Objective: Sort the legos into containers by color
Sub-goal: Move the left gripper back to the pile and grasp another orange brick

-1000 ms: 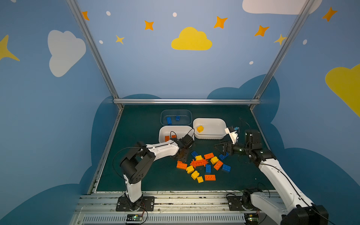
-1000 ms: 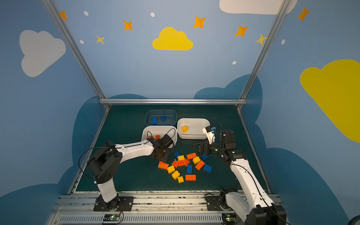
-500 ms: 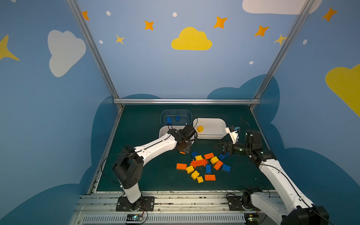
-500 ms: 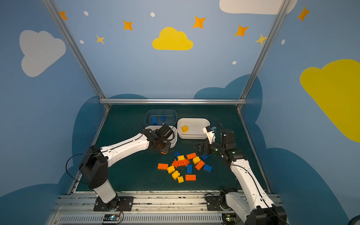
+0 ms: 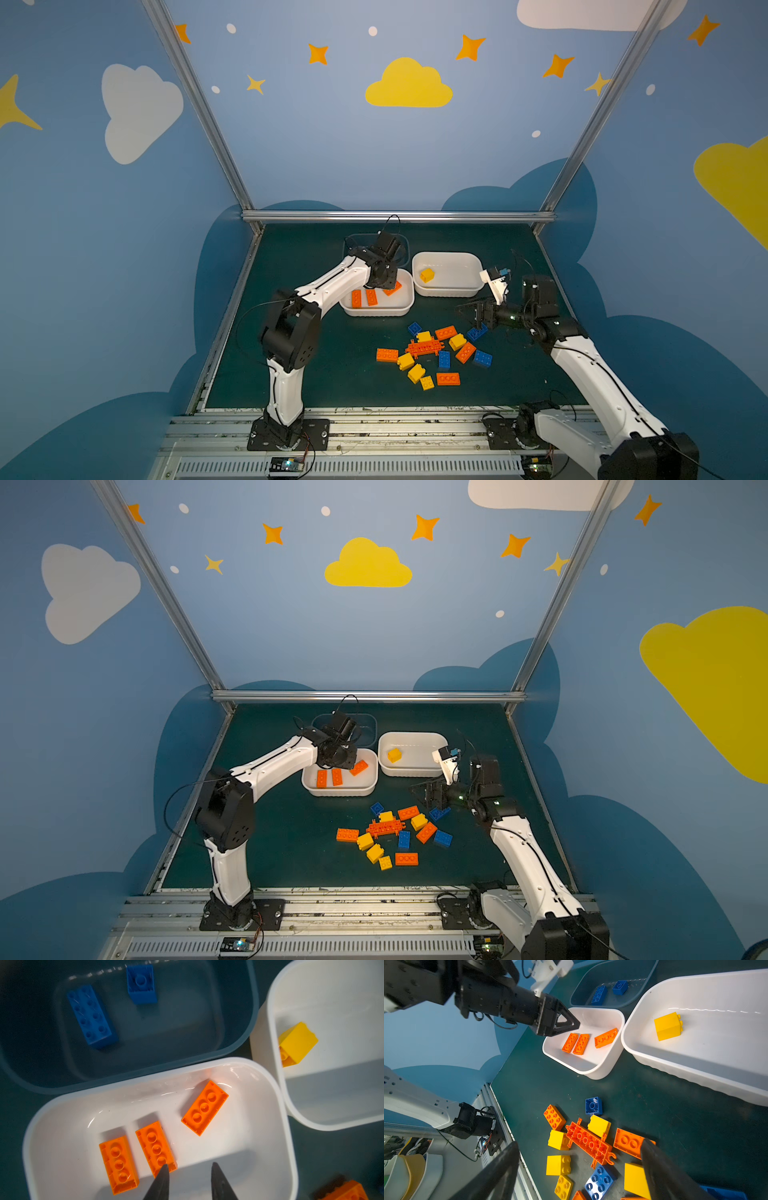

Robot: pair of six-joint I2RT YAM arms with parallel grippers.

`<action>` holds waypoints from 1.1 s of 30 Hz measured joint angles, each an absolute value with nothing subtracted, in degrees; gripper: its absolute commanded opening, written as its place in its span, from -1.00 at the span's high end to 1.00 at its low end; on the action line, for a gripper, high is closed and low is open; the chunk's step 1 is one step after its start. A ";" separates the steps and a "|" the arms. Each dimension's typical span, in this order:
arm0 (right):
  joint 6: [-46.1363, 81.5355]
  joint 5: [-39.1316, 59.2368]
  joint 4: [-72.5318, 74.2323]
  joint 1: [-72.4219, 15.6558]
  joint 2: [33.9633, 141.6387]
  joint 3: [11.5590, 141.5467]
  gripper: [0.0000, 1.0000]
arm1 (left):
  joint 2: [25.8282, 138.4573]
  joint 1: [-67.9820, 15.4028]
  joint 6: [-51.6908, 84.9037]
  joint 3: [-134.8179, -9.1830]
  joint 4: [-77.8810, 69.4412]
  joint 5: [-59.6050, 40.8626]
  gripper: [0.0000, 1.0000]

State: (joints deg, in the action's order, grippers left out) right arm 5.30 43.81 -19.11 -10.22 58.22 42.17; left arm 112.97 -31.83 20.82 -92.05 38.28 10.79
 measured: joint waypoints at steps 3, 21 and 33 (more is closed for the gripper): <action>4.97 43.81 -19.16 -10.22 58.70 42.44 -0.80 | 114.48 -31.81 21.08 -92.07 38.06 9.63 0.21; 3.44 46.09 -19.03 -10.22 60.36 42.87 -0.80 | 91.09 -36.14 16.64 -78.17 43.53 -0.36 -0.58; 1.08 47.72 -20.08 -10.22 60.36 42.85 -0.80 | 81.84 -42.13 -16.82 -59.66 44.31 -12.32 -0.53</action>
